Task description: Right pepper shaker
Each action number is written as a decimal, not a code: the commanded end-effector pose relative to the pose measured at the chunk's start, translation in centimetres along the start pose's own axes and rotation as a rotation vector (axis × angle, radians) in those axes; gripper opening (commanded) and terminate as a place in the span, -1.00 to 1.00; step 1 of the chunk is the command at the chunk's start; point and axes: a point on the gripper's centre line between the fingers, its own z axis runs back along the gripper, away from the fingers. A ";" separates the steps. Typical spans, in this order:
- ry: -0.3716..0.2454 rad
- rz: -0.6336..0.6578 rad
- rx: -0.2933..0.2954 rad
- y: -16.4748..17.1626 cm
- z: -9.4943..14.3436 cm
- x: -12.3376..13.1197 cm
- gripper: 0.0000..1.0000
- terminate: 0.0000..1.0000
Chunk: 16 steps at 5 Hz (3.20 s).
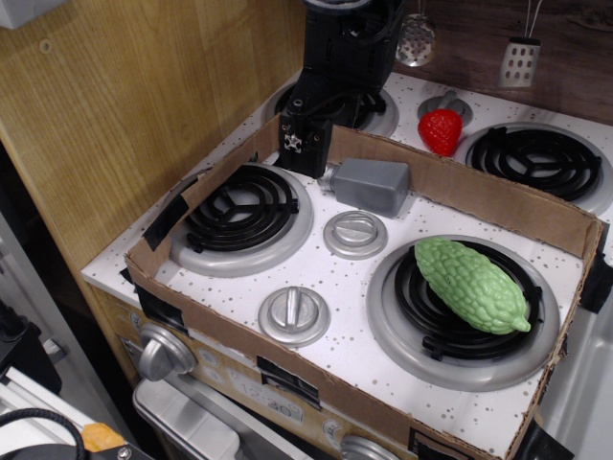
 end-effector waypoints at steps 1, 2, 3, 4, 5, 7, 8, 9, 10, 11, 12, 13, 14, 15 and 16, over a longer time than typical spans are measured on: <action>0.000 0.000 0.000 0.0 0.0 0.0 1.00 -1.00; 0.024 -0.009 0.009 1.5 -1.1 0.3 1.00 -1.00; 0.008 -0.045 0.015 3.3 -2.4 0.4 1.00 -1.00; -0.005 -0.068 0.027 4.7 -3.8 0.5 1.00 -1.00; -0.005 -0.111 0.077 6.0 -5.2 0.5 1.00 -1.00; -0.031 -0.157 0.114 8.1 -7.0 0.1 1.00 -1.00; -0.045 -0.156 0.119 8.6 -7.5 -0.1 1.00 -1.00; -0.052 -0.152 0.126 8.6 -7.9 -0.2 1.00 -1.00; -0.065 -0.150 0.130 8.5 -8.6 -0.2 1.00 -1.00; -0.083 -0.151 0.123 8.6 -9.2 -0.4 1.00 -1.00; -0.094 -0.144 0.120 8.4 -9.7 -0.6 1.00 -1.00; -0.081 -0.145 0.103 8.2 -10.0 -0.8 -1.00 -1.00; 0.006 -0.179 0.132 8.1 -9.4 -0.7 -1.00 -1.00; 0.082 -0.196 0.189 7.8 -8.4 -0.4 -1.00 -1.00; 0.168 -0.193 0.264 7.1 -6.9 -0.1 -1.00 -1.00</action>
